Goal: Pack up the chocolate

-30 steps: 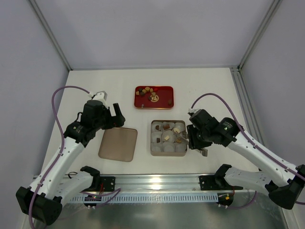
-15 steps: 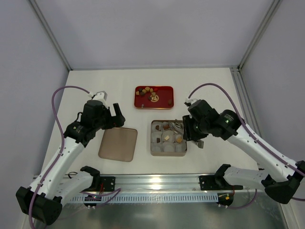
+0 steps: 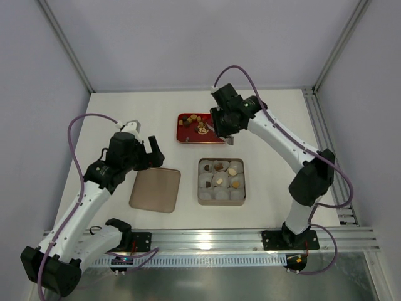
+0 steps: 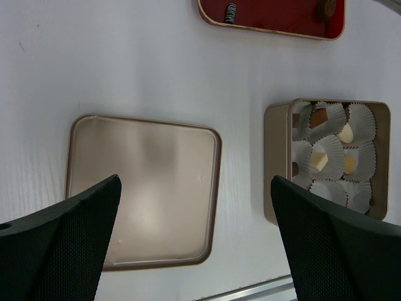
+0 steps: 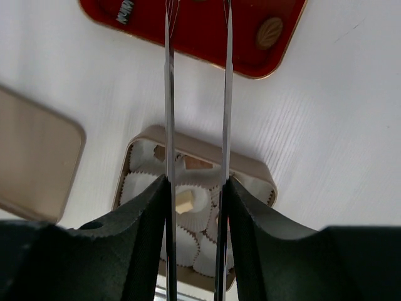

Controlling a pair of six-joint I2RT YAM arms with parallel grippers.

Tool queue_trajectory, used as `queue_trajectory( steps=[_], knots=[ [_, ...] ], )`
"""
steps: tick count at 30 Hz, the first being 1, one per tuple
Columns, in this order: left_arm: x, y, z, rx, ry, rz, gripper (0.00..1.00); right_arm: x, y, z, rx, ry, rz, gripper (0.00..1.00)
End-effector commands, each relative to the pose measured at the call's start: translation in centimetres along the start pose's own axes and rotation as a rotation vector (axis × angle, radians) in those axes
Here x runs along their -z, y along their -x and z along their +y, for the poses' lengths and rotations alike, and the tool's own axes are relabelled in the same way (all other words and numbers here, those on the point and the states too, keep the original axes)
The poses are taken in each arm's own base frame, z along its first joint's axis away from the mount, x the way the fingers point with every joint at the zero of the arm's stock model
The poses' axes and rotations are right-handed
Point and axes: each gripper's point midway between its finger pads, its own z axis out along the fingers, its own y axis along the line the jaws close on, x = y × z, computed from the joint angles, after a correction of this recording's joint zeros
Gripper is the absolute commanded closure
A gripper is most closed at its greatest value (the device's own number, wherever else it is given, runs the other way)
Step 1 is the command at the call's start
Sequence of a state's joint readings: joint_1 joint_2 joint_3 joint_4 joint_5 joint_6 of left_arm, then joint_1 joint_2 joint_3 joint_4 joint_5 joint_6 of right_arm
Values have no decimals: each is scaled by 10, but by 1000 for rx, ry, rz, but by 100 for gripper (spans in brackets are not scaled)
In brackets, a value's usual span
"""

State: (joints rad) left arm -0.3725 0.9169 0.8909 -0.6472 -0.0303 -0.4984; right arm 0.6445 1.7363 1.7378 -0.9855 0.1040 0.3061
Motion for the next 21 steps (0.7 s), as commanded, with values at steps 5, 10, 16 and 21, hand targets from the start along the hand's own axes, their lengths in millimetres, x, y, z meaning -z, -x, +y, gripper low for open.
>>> queue_trajectory(
  steps=[5, 10, 16, 21],
  knots=[
    [2, 7, -3, 12, -14, -34, 0, -24, 29, -34, 20, -138, -19, 57],
    [2, 7, -5, 12, -23, -31, 0, -31, 20, -43, 14, -182, 7, 57],
    [1, 6, -5, 12, -23, -29, 0, -44, 5, -49, 5, -203, 53, 58],
    [2, 7, -5, 14, -25, -33, 0, -49, -4, -52, 3, -212, 74, 58]
  ],
)
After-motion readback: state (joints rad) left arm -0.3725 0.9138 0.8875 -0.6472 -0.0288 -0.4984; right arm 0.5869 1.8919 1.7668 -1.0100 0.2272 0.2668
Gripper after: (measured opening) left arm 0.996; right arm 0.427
